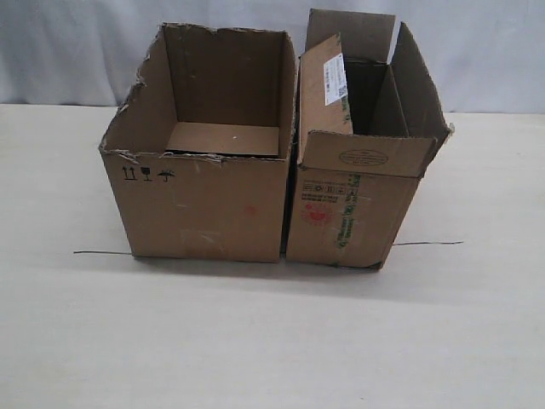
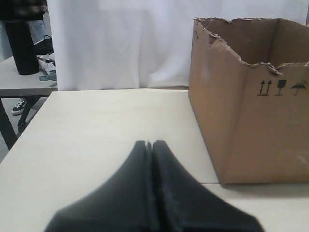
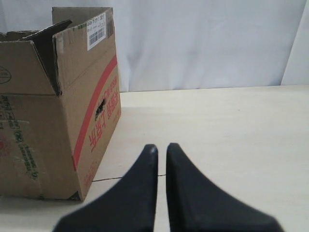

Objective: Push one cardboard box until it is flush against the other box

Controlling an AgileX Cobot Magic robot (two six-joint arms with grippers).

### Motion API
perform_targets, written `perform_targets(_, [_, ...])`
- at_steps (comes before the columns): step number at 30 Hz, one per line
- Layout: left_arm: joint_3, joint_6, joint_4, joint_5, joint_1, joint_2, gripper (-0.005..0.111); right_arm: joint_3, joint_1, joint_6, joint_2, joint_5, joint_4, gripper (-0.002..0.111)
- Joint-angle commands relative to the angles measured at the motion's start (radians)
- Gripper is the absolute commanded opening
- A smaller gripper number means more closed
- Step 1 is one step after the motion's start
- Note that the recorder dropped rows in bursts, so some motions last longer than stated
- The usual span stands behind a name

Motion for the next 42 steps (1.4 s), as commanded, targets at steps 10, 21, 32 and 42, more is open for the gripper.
perform_targets(10, [0.002,-0.006,0.003,-0.004,0.030,-0.003,0.000,0.005,-0.006,-0.006,-0.003,-0.007,0.002,0.005])
perform_targets(21, [0.002,-0.006,0.003,-0.004,0.069,-0.003,0.000,0.005,-0.006,-0.006,-0.003,-0.007,0.002,0.005])
perform_targets(32, [0.002,-0.006,0.003,-0.004,0.069,-0.003,0.000,0.005,-0.006,-0.001,-0.003,-0.007,0.002,0.005])
perform_targets(42, [0.002,-0.006,0.003,-0.011,0.069,-0.003,0.000,0.005,-0.006,-0.001,-0.003,-0.007,0.002,0.005])
